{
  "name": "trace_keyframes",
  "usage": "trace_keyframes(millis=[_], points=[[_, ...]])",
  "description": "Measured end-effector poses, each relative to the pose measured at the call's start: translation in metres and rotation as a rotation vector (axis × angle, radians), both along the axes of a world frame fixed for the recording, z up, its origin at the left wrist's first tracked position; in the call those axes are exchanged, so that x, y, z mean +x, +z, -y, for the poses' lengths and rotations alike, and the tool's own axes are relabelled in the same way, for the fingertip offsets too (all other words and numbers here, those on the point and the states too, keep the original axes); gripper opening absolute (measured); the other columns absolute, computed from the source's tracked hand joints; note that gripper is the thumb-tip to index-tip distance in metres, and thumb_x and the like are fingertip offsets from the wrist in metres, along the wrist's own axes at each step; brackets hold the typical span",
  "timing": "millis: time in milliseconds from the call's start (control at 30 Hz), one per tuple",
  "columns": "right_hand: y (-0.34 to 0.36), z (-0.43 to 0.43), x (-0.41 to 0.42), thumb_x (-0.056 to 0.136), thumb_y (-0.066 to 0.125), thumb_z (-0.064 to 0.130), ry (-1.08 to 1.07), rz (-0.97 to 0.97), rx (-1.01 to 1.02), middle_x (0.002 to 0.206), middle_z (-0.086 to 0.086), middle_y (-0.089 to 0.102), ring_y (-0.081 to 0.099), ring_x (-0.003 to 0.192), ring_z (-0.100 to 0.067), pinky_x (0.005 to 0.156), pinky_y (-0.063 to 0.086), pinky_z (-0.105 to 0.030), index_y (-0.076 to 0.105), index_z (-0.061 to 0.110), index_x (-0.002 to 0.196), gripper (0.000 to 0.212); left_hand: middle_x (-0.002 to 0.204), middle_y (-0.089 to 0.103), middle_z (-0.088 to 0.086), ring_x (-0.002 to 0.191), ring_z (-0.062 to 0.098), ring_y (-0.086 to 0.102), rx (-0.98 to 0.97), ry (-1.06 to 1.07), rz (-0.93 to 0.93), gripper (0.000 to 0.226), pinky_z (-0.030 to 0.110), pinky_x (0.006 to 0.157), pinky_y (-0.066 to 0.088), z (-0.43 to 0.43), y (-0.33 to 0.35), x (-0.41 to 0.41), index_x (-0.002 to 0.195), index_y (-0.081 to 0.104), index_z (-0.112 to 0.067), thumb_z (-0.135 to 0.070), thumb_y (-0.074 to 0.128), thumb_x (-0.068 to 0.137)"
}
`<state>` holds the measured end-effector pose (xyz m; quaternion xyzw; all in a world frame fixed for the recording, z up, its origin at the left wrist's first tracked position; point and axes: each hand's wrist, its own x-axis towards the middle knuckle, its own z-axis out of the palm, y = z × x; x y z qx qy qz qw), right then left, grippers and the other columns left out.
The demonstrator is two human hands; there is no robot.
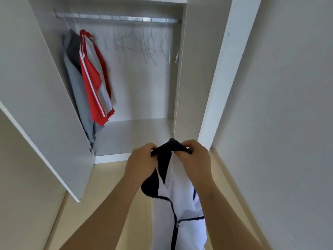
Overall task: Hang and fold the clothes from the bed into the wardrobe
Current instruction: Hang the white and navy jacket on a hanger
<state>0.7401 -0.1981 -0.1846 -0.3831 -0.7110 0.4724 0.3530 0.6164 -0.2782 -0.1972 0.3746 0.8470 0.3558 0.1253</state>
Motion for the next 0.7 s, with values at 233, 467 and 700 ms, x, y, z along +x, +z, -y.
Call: trace_keyframes(millis=[233,467,700], points=[[-0.030,-0.045,-0.101,0.086,0.051,0.012,0.071,0.345,0.137,0.084,0.006,0.055,0.049,0.070,-0.010,0.056,0.035,-0.021,0.058,0.027,0.085,0.017,0.085,0.058,-0.014,0.076,0.004,0.054,0.343,0.389,0.266,0.041,0.019,0.063,0.042,-0.012,0.021,-0.095,0.084,0.061,-0.035,0.001,0.041,0.082],[-0.027,-0.096,-0.217,0.090,0.045,0.008,-0.040,0.260,0.161,0.094,-0.005,0.052,0.053,0.089,-0.026,0.081,0.046,-0.039,0.053,0.011,0.097,0.011,0.078,0.064,-0.003,0.079,0.015,0.058,0.474,0.388,0.398,0.042,0.028,0.077,0.047,-0.051,0.048,-0.220,0.069,0.066,-0.027,0.006,0.042,0.080],[0.016,-0.143,-0.367,0.083,0.045,0.002,-0.053,0.020,0.042,0.062,0.005,0.043,0.036,0.053,-0.010,0.047,0.032,-0.021,0.038,0.020,0.074,0.022,0.070,0.057,-0.001,0.065,0.011,0.054,0.187,0.385,0.186,0.009,0.020,0.055,0.039,-0.089,0.047,-0.362,0.079,0.059,-0.016,-0.016,0.068,0.077]])
